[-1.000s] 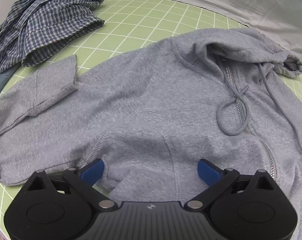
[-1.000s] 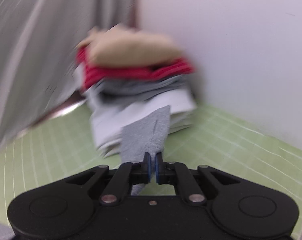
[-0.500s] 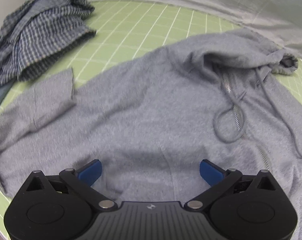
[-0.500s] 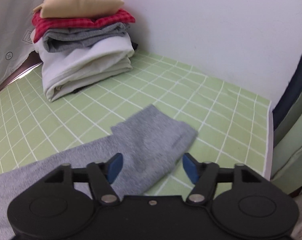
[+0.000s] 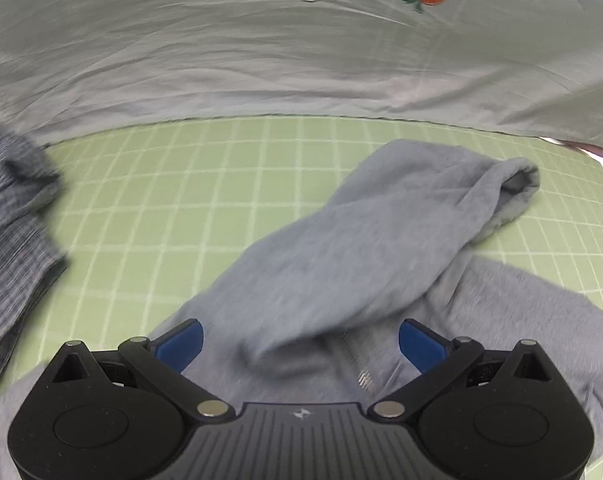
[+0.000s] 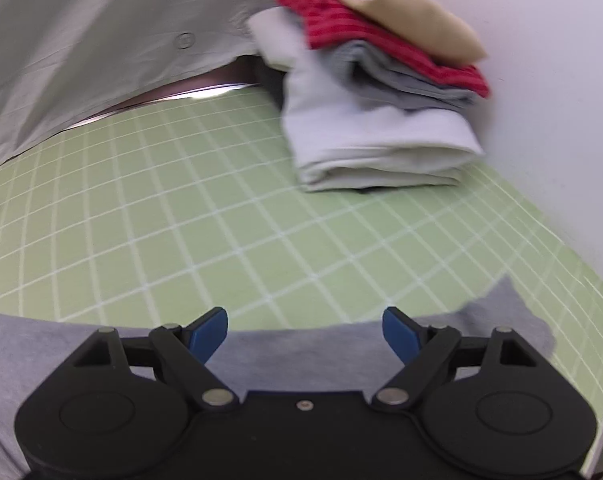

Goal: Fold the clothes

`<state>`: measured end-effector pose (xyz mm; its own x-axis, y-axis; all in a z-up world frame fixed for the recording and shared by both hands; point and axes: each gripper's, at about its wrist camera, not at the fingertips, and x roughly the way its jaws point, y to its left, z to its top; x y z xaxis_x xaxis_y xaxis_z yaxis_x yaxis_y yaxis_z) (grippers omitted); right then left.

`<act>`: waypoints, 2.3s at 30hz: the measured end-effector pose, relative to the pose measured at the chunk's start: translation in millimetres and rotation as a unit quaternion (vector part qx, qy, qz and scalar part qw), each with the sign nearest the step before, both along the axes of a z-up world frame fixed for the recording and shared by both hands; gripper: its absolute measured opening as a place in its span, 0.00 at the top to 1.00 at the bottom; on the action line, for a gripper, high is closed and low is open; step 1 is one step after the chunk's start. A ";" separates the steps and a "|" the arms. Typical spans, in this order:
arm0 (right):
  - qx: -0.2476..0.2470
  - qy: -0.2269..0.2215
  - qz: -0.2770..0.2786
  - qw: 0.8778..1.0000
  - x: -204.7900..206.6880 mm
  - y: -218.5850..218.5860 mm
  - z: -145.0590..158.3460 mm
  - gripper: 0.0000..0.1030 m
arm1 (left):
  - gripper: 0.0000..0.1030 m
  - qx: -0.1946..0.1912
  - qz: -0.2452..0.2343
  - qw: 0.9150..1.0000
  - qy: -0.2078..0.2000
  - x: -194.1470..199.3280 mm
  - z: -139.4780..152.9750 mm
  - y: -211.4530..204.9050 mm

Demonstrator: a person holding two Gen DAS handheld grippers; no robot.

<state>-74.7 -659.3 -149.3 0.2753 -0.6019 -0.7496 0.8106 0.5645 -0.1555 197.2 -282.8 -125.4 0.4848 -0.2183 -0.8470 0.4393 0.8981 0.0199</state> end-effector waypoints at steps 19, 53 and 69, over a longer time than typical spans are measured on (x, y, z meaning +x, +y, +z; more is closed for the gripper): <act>-0.001 0.025 0.098 0.995 102.3 32.7 -0.6 0.17 | 0.85 -0.097 0.238 0.966 -0.036 107.1 7.6 93.5; 0.061 -0.112 0.432 0.893 290.7 222.3 -22.8 0.89 | 0.87 -0.142 0.087 0.986 -0.003 101.9 -37.8 36.9; 0.049 -0.114 0.329 0.936 198.6 144.6 25.4 0.42 | 0.24 -0.151 0.115 0.981 -0.035 11.0 20.1 91.9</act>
<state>123.8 -514.7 -123.9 0.7211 -0.1776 -0.6696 0.2891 0.9556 0.0578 208.2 -190.8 -105.3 0.6060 -0.3322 -0.7227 0.2315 0.9429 -0.2394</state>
